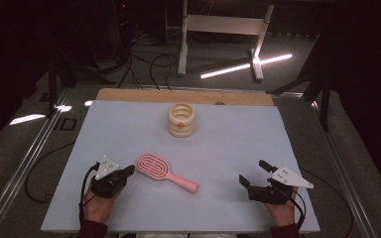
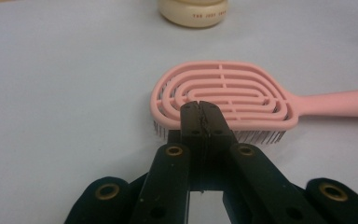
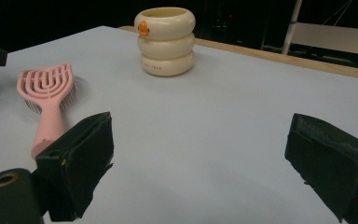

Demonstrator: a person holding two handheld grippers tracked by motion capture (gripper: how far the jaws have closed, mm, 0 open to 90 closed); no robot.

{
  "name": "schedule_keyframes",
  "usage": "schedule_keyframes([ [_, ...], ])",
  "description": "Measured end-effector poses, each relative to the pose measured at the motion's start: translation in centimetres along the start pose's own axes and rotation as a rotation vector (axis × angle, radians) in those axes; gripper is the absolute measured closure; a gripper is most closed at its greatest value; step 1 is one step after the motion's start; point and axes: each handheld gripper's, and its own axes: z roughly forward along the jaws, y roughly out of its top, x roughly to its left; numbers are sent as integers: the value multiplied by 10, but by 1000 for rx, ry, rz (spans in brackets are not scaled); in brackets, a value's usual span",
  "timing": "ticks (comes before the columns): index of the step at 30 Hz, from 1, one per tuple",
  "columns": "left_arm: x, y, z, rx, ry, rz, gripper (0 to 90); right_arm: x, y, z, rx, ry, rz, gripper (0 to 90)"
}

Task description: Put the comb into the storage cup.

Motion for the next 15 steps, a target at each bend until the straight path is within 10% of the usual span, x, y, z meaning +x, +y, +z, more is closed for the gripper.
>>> schedule_keyframes([
  [15,-9,3,19,64,-3,23,899,1,0,1,5,7,-4,78],
])
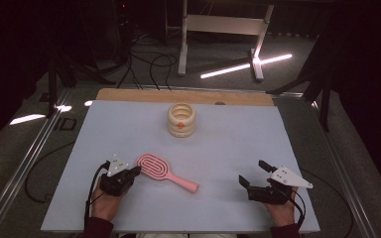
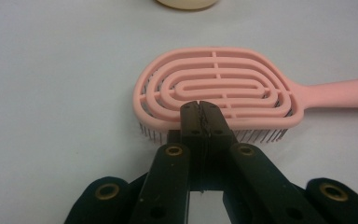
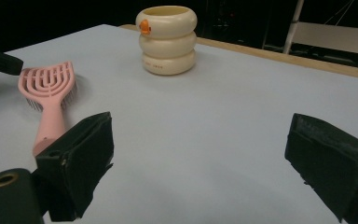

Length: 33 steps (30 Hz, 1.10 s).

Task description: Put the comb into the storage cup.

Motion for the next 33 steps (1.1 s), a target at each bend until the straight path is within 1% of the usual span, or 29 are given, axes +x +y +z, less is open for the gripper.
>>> schedule_keyframes([
  [3,-1,0,1,4,0,-4,898,0,0,0,1,1,0,78],
  [7,-3,2,3,12,-1,8,898,0,0,0,2,1,0,78],
  [11,-4,5,5,12,-2,7,898,0,0,0,4,0,-2,78],
  [22,-4,7,11,32,-3,2,898,0,0,1,9,-1,-4,79],
  [29,-6,17,15,49,6,24,898,0,-1,1,13,-1,-5,79],
  [33,-6,21,18,55,9,29,898,0,-1,1,15,1,-6,80],
])
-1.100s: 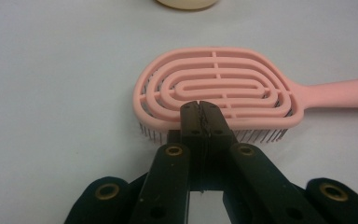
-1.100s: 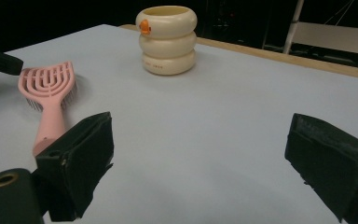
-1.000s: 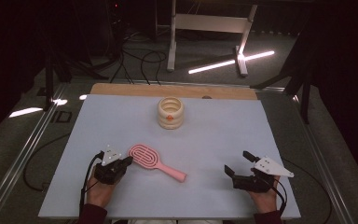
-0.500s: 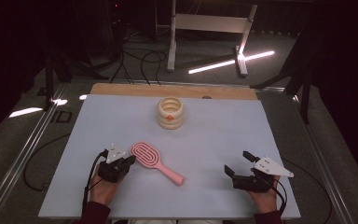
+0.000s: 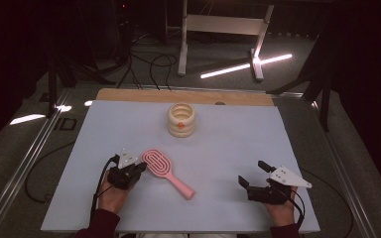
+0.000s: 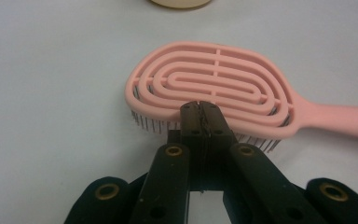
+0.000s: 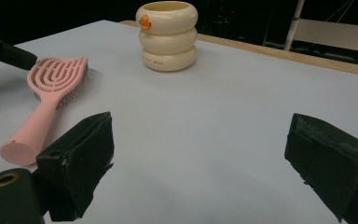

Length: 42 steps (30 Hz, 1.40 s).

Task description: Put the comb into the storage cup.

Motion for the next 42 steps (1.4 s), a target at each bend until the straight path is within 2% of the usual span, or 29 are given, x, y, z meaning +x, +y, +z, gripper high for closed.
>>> schedule_keyframes([
  [12,0,13,13,31,-2,12,898,0,0,0,1,1,0,80],
  [14,-2,19,17,43,-4,23,898,0,0,0,1,1,0,80],
  [31,-9,34,36,102,-15,67,897,-1,0,-1,-2,2,-1,80],
  [42,-17,45,48,121,-26,88,893,-1,0,-1,-1,1,-1,80],
])
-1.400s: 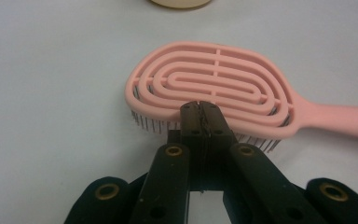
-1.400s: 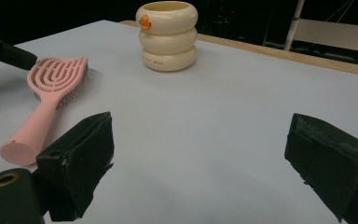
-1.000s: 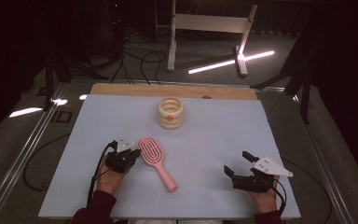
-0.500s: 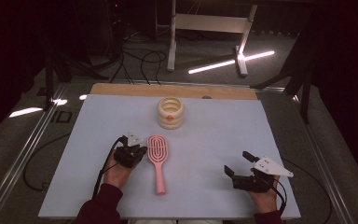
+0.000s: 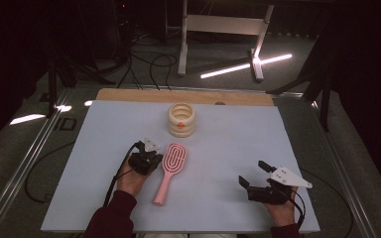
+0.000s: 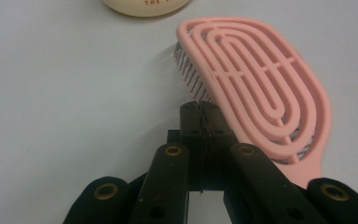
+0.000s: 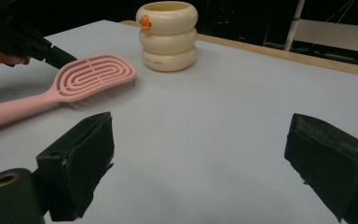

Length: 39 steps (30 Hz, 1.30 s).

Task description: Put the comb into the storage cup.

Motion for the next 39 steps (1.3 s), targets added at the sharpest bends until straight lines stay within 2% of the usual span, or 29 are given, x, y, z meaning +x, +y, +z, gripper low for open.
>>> schedule_keyframes([
  [4,0,5,2,-7,1,-3,893,0,0,0,1,-2,1,80],
  [11,-3,17,7,2,7,16,893,0,0,0,3,-1,1,80],
  [21,-2,25,9,-4,18,12,886,-1,0,-1,0,-1,2,80],
  [37,-14,38,21,13,-10,58,887,-1,-1,0,3,1,2,80],
  [39,-18,39,22,11,-26,65,885,-1,-1,0,3,2,2,80],
])
